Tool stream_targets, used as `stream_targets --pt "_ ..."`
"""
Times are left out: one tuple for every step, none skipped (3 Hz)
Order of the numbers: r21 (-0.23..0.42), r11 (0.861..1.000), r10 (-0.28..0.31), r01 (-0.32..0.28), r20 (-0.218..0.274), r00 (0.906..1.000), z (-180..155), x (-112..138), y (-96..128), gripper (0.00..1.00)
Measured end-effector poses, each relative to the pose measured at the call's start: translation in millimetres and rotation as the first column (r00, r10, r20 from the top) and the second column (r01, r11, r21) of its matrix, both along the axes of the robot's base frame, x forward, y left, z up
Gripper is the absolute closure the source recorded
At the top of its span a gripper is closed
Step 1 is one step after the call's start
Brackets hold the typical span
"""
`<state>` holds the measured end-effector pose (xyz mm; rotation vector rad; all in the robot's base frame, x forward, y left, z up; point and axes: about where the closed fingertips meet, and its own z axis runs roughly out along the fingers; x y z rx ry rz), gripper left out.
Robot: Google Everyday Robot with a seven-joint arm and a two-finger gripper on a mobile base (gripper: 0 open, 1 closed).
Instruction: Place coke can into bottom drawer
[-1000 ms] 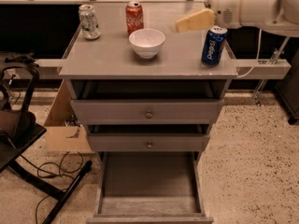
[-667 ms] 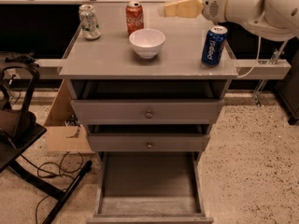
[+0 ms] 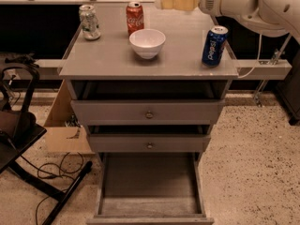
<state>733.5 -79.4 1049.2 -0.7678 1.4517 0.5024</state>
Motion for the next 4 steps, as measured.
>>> stream_targets --pt "-0.015 0.999 -0.047 0.047 -0.002 0.9989 -4.5 46.2 4.0 0.0" --pt "-0.061 0.994 -0.095 0.094 -0.005 0.9955 -15.7 105.2 26.6 0.0" --pt "-0.092 0.99 -0.111 0.108 -0.024 0.9935 -29.5 143.8 49.5 0.0" --pt "-0.037 0.997 -0.066 0.062 -0.133 0.989 -57.3 164.0 95.5 0.0"
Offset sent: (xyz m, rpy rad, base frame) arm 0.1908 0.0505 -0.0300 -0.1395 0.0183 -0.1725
